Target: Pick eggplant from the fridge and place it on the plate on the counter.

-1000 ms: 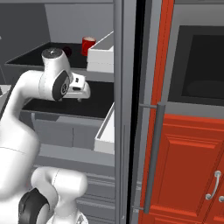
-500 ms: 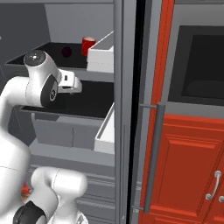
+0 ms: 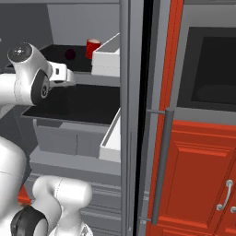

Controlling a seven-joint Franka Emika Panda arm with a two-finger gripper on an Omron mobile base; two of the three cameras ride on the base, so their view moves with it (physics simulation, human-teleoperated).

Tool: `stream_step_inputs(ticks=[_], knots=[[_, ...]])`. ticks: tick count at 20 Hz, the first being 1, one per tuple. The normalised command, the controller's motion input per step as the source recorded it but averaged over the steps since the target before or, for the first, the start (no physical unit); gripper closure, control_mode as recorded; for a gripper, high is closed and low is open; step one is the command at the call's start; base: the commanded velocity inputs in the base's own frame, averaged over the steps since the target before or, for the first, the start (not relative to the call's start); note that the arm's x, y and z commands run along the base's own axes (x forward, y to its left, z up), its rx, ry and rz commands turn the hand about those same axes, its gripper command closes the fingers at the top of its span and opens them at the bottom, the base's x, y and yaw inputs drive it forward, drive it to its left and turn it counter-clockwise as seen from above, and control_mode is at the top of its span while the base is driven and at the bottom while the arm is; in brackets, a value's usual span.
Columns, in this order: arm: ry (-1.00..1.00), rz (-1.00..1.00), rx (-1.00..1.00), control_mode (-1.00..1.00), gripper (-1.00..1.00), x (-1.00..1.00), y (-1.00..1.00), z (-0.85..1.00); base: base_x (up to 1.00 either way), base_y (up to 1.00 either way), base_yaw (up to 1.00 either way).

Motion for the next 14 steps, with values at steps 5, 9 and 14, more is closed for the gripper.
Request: stream_step_inputs(ticks=[5, 9, 14], knots=[[-0.13, 0.08, 0.00, -1.00, -1.00, 0.01, 0.21, 0.26, 0.00, 0.00, 0.00], [-0.13, 0.07, 0.00, -1.00, -1.00, 0.13, 0.16, 0.20, 0.00, 0.00, 0.00], [-0.03, 0.03, -0.07, -1.00, -1.00, 0.21, 0.27, 0.23, 0.00, 0.00, 0.00]])
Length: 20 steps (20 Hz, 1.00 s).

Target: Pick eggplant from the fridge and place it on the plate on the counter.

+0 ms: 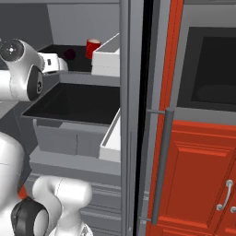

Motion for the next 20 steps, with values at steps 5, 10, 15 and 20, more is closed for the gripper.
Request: stream_step_inputs(ticks=[5, 10, 15, 20], knots=[[0.00, 0.00, -0.08, -1.00, -1.00, 0.22, 0.29, 0.38, 0.00, 0.00, 0.00], [0.00, 0.00, -0.01, -1.00, -1.00, 0.42, 0.10, 0.27, 0.00, 0.00, 0.00], [-0.02, 0.00, 0.00, -1.00, -1.00, 0.52, 0.04, 0.02, 0.00, 0.00, 0.00], [0.00, 0.00, 0.00, -1.00, -1.00, 0.54, 0.00, 0.00, 0.00, 0.00, 0.00]])
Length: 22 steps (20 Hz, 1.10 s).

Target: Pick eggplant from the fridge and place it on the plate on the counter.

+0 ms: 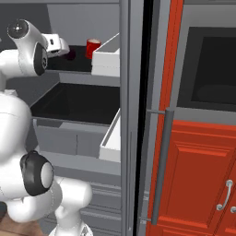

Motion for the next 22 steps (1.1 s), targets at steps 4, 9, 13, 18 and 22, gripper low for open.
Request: stream_step_inputs(ticks=[4, 9, 13, 18, 22], knots=[[0.00, 0.00, 0.00, -1.00, -1.00, 0.58, 0.00, 0.00, 0.00, 0.00, 0.00], [0.00, 0.00, -0.02, -1.00, -1.00, 0.48, 0.00, 0.00, 0.00, 0.00, 0.00], [0.00, 0.00, -0.05, -1.00, -1.00, 0.42, 0.00, 0.00, 0.00, 0.00, 0.00], [0.00, 0.00, -0.07, -1.00, -1.00, 0.38, 0.00, 0.00, 0.00, 0.00, 0.00], [0.00, 0.00, -0.05, -1.00, -1.00, 0.35, 0.00, 0.00, 0.00, 0.00, 0.00]])
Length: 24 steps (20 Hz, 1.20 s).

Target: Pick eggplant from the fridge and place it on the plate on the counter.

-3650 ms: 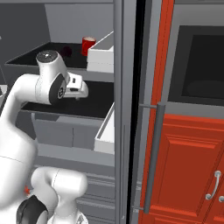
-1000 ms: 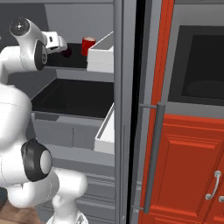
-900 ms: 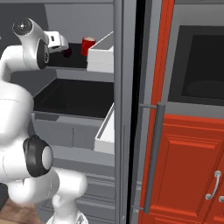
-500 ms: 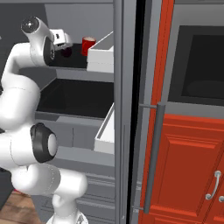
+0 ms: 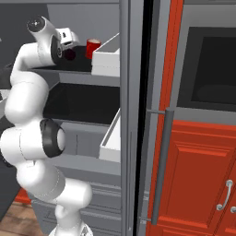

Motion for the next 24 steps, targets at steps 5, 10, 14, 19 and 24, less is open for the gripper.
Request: stream_step_inputs(ticks=[5, 10, 14, 19, 24], knots=[[0.01, 0.00, -0.02, -1.00, -1.00, 0.18, 0.04, -0.06, 0.00, 0.00, 0.00], [0.03, 0.00, -0.05, -1.00, -1.00, 0.04, 0.03, -0.17, 0.00, 0.00, 0.00], [0.00, 0.00, -0.05, -1.00, -1.00, 0.23, 0.00, -0.15, 0.00, 0.00, 0.00], [0.04, 0.00, -0.03, -1.00, -1.00, 0.37, 0.09, -0.13, 0.00, 0.00, 0.00], [0.02, 0.00, -0.03, -1.00, -1.00, 0.42, 0.18, -0.02, 0.00, 0.00, 0.00]])
